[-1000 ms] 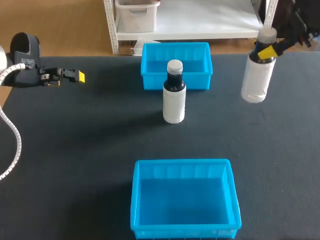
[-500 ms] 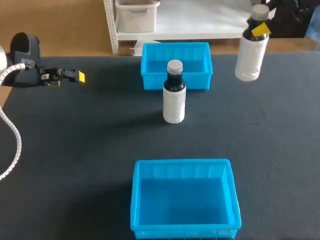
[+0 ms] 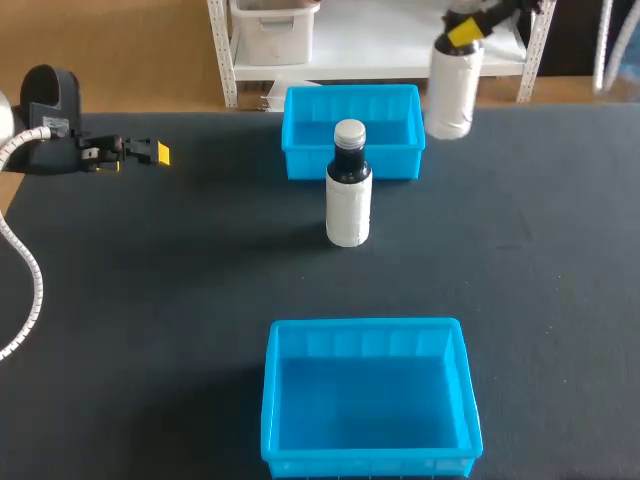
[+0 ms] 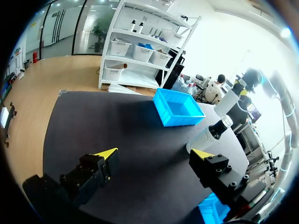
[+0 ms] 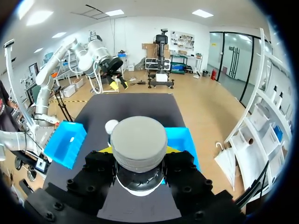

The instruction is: Pick up the bottle, and place it in the far bin if it is heavy, or in the near bin if it is light.

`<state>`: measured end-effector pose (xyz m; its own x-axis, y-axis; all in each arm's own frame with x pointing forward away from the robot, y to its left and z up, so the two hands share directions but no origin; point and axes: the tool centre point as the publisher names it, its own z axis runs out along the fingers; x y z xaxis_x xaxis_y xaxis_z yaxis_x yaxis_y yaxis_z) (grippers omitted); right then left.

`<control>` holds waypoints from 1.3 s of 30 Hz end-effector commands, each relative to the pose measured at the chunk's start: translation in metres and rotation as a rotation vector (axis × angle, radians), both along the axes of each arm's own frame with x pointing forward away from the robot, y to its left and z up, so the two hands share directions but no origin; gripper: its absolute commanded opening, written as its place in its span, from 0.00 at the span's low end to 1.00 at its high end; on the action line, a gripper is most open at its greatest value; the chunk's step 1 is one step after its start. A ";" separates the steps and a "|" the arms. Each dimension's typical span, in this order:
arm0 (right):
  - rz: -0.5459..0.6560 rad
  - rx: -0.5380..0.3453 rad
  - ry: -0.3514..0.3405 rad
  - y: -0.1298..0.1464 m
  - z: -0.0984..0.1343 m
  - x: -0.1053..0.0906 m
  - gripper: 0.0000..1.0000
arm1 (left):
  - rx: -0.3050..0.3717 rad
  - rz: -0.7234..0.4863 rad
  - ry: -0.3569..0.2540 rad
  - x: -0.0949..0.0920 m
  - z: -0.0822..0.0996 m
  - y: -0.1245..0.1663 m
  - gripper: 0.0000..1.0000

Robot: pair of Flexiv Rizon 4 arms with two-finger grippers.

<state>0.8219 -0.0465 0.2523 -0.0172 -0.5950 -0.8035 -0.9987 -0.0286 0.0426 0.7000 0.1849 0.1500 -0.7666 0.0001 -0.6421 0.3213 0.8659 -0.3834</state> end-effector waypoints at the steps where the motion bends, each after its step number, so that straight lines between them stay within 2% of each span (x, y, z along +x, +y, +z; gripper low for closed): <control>1: 0.033 -0.009 0.032 0.023 0.002 0.020 0.00 | 0.000 0.000 0.000 0.000 0.000 0.000 1.00; 11: -0.051 -0.013 0.061 0.075 -0.009 0.058 0.00 | 0.000 0.000 0.000 0.000 0.000 0.000 1.00; 19: -0.114 -0.020 0.085 0.110 -0.024 0.079 0.00 | 0.000 0.000 0.000 0.000 0.000 0.000 1.00; 39: -0.141 0.004 0.123 0.161 -0.060 0.121 0.00 | 0.000 0.000 0.000 0.000 0.000 0.000 1.00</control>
